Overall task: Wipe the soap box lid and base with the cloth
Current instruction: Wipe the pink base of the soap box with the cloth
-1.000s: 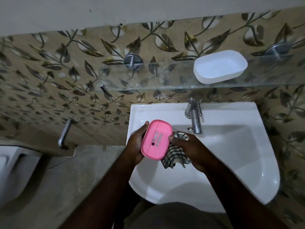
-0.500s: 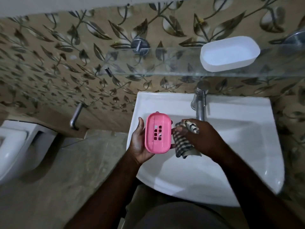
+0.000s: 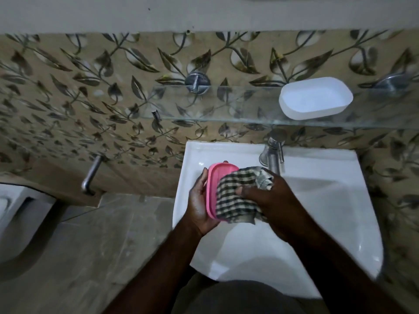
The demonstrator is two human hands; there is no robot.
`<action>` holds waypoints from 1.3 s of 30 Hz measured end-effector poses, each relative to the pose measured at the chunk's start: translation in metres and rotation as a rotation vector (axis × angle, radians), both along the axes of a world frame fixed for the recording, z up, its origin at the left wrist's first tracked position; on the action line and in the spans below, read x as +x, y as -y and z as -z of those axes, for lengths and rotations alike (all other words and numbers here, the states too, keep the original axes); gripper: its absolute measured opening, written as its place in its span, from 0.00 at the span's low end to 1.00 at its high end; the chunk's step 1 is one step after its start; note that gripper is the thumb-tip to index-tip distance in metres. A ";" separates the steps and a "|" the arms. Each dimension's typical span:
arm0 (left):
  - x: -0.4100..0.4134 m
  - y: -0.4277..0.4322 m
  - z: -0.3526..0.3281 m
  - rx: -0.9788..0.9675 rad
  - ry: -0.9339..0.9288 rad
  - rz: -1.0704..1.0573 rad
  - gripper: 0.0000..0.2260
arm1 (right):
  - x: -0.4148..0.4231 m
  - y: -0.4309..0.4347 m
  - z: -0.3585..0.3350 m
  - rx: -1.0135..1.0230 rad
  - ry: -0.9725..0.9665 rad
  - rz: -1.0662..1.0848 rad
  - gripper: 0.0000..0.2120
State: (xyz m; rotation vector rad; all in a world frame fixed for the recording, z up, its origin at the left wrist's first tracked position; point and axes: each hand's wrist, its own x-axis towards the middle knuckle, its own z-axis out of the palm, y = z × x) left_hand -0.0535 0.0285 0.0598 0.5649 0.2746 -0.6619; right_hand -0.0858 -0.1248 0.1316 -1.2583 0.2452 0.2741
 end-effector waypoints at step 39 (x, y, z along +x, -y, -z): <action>0.027 0.011 -0.015 0.544 0.365 -0.147 0.34 | 0.047 -0.045 -0.009 -0.033 0.152 0.307 0.05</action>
